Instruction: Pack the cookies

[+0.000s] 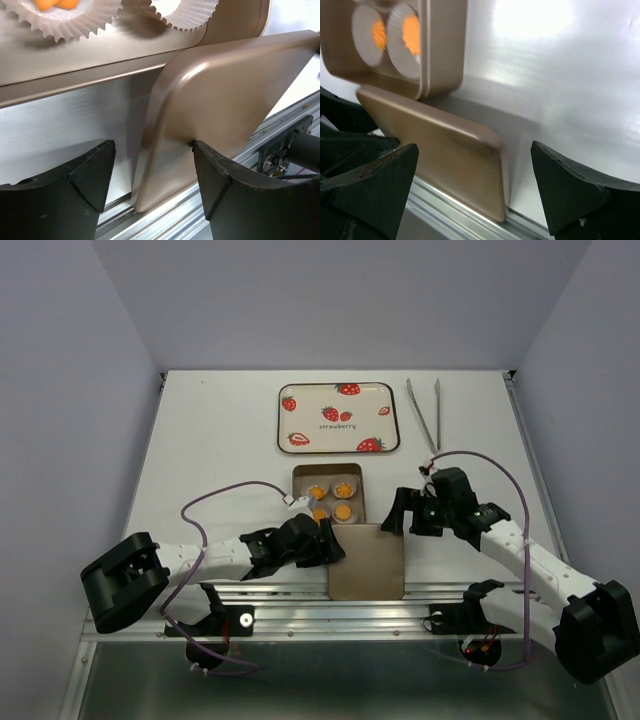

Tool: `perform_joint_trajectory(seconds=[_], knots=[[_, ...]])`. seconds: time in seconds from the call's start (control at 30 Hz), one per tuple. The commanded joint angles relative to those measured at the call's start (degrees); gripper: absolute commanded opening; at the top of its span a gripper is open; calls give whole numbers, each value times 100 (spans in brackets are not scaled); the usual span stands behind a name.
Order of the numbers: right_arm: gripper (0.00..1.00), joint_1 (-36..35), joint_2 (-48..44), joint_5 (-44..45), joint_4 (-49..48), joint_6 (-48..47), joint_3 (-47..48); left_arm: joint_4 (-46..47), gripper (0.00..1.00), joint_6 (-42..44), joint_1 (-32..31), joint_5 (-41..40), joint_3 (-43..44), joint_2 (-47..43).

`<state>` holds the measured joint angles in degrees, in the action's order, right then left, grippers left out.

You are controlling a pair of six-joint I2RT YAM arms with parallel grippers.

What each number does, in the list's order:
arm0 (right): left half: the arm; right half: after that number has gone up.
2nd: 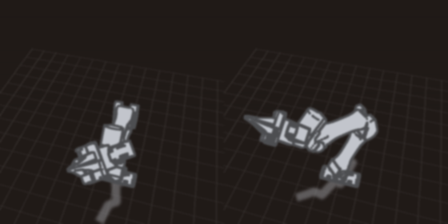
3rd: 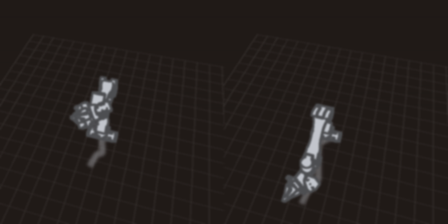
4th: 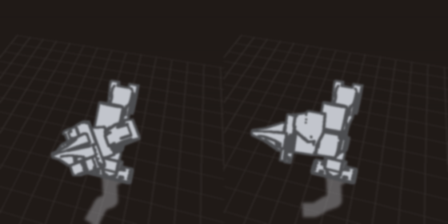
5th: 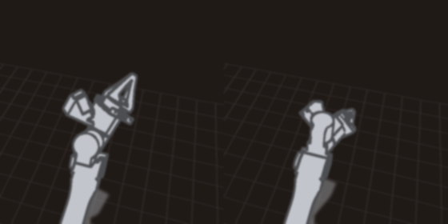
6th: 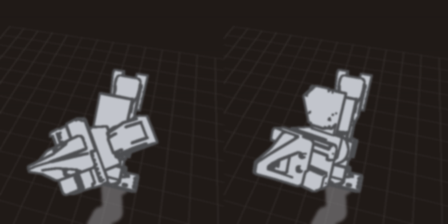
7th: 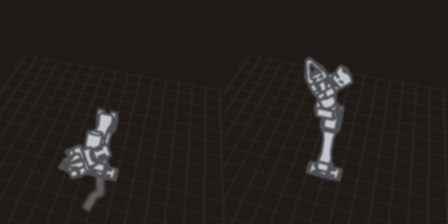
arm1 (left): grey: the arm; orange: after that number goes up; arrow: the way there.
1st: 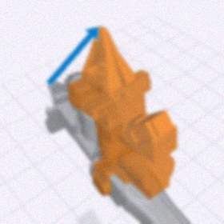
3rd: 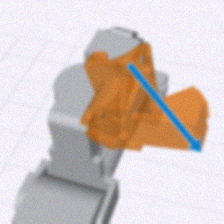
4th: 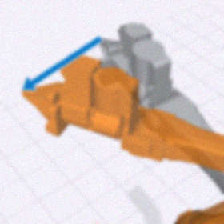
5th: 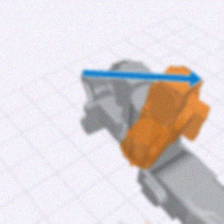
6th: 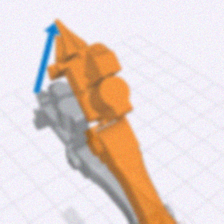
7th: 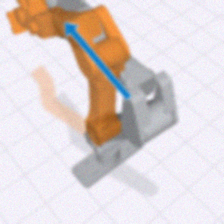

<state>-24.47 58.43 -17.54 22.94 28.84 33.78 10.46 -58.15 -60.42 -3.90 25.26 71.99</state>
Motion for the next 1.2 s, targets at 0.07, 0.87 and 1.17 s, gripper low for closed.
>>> perform_joint_trajectory(seconds=[0.07,0.87,1.17], knots=[[100,-49,-271,-924,370,131,-625,-9,73,155,-40,-102,295,26],[53,-49,273,-1814,176,113,769,-1229,46,471,-189,-672,1508,-553],[53,-49,1528,-2034,-473,104,1929,-1670,47,682,328,-1042,1956,-818]])
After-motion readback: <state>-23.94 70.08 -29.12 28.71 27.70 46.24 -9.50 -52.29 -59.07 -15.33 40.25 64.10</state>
